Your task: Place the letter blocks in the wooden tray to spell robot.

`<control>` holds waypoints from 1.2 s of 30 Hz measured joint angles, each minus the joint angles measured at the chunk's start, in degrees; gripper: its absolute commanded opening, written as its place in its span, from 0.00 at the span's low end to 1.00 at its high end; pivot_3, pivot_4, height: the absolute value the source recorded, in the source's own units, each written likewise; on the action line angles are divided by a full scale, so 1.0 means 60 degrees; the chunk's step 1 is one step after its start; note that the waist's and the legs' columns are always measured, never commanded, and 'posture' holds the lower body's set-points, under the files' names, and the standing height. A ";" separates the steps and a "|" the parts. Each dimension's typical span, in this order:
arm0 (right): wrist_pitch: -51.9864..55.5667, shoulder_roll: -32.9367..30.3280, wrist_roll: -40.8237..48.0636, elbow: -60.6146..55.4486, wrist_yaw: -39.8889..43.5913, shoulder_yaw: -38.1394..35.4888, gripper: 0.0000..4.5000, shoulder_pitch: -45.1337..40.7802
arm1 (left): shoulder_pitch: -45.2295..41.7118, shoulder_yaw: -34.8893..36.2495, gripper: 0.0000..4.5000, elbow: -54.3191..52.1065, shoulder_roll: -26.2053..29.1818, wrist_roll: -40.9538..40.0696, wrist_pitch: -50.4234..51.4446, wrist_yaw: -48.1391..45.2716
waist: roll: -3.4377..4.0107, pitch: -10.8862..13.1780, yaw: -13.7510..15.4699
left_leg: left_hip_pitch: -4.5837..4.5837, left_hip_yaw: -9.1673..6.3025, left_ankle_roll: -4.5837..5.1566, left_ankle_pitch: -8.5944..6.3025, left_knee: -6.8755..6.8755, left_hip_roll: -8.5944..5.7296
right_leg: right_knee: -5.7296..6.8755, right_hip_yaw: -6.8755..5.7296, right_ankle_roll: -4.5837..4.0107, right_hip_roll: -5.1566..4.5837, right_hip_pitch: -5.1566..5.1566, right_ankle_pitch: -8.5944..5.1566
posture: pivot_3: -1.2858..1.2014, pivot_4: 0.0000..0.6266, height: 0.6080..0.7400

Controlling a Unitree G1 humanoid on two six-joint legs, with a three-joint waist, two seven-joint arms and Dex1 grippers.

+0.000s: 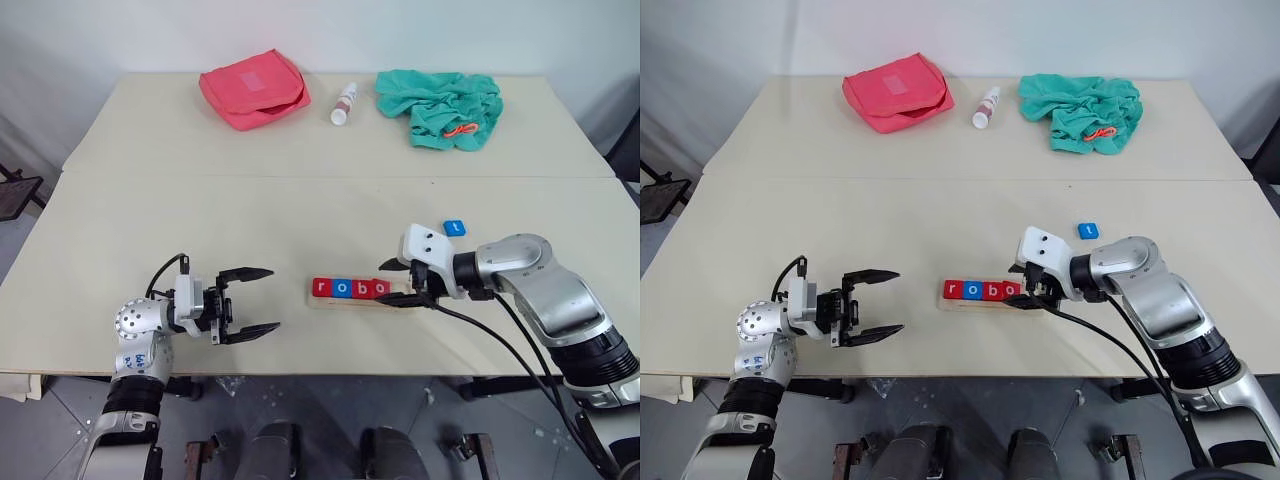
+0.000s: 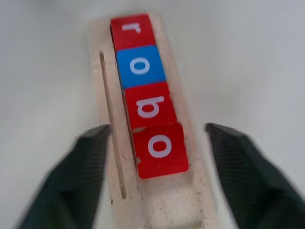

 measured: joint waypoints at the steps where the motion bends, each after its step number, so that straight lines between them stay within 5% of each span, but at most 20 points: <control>1: -0.0037 0.0058 0.0002 0.0003 -0.0035 0.0000 0.40 0.0000 | -0.0013 0.0000 1.00 0.0000 -0.0004 0.0000 -0.0005 -0.0005 | 0.0000 0.0000 -0.0001 | 0.0000 0.0000 0.0000 0.0000 -0.0001 0.0000 | 0.0000 0.0000 0.0000 0.0000 0.0000 0.0000 | 0.52 0.24 1.00; 6: -0.0210 0.0328 -0.0059 0.0370 -0.0241 0.0017 0.01 -0.0097 | -0.0013 -0.0006 1.00 0.0005 -0.0029 0.0000 -0.0008 -0.0032 | 0.0000 0.0000 0.0005 | 0.0000 -0.0001 0.0000 0.0000 0.0000 -0.0002 | 0.0001 -0.0001 0.0000 -0.0001 0.0001 0.0000 | 0.52 0.24 1.00; 24: -0.0521 0.0424 -0.0145 0.0535 -0.0300 0.0030 0.01 0.0177 | 0.0136 -0.0004 1.00 -0.0087 -0.0026 0.0000 -0.0007 0.0077 | 0.0000 0.0000 0.0005 | 0.0000 -0.0001 0.0000 0.0000 0.0000 -0.0001 | 0.0000 0.0000 0.0000 -0.0001 0.0000 0.0000 | 0.52 0.24 1.00; 36: -0.0409 -0.0635 -0.0075 0.0274 -0.0335 -0.0520 0.01 0.1118 | 0.0137 -0.0011 1.00 -0.0097 -0.0028 0.0000 -0.0006 0.0030 | 0.0000 0.0000 -0.0002 | 0.0001 0.0006 0.0000 0.0000 -0.0006 0.0003 | -0.0003 0.0000 0.0000 0.0000 -0.0001 0.0000 | 0.52 0.24 1.00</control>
